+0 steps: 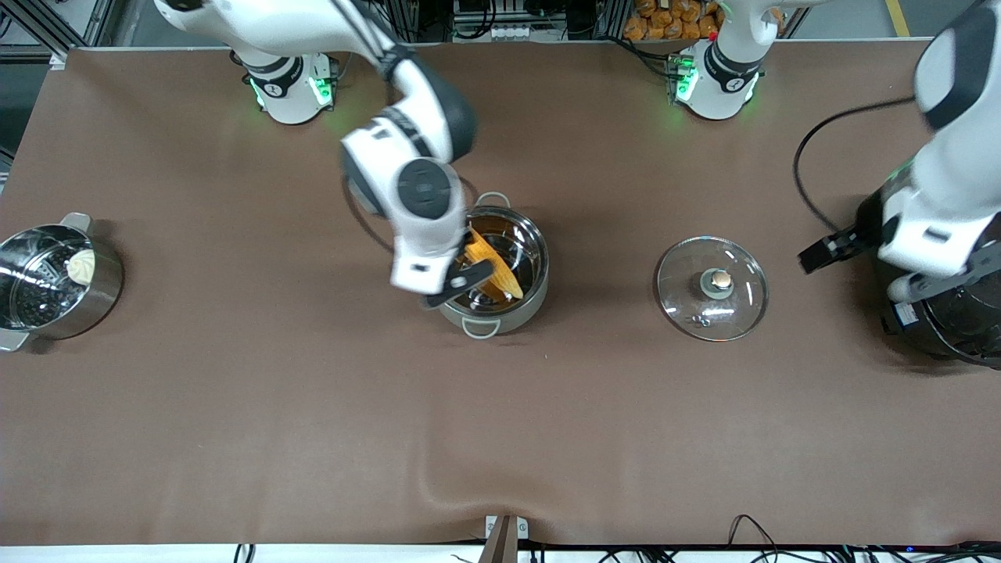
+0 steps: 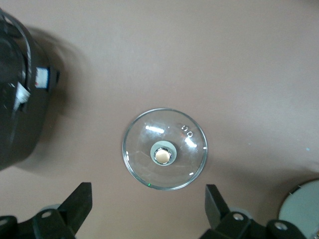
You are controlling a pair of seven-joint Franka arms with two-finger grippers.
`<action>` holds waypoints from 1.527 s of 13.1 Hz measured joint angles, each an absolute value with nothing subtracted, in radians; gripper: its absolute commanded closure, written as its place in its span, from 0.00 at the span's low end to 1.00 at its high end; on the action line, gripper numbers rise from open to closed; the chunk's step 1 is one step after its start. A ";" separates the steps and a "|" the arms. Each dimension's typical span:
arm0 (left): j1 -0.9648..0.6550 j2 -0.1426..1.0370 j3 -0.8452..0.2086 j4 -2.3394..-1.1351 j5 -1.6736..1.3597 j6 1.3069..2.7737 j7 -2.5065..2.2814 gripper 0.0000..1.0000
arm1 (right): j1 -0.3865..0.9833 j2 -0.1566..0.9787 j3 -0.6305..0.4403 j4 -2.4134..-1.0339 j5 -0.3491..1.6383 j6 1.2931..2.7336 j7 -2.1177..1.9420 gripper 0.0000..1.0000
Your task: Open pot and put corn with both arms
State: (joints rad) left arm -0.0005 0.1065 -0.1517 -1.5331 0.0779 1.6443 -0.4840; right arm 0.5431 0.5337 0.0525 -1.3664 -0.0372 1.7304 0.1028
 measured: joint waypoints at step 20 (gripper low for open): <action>0.029 0.016 -0.146 -1.562 0.048 1.567 -0.130 0.00 | -0.043 -0.035 0.008 -1.583 0.012 1.474 -0.066 0.00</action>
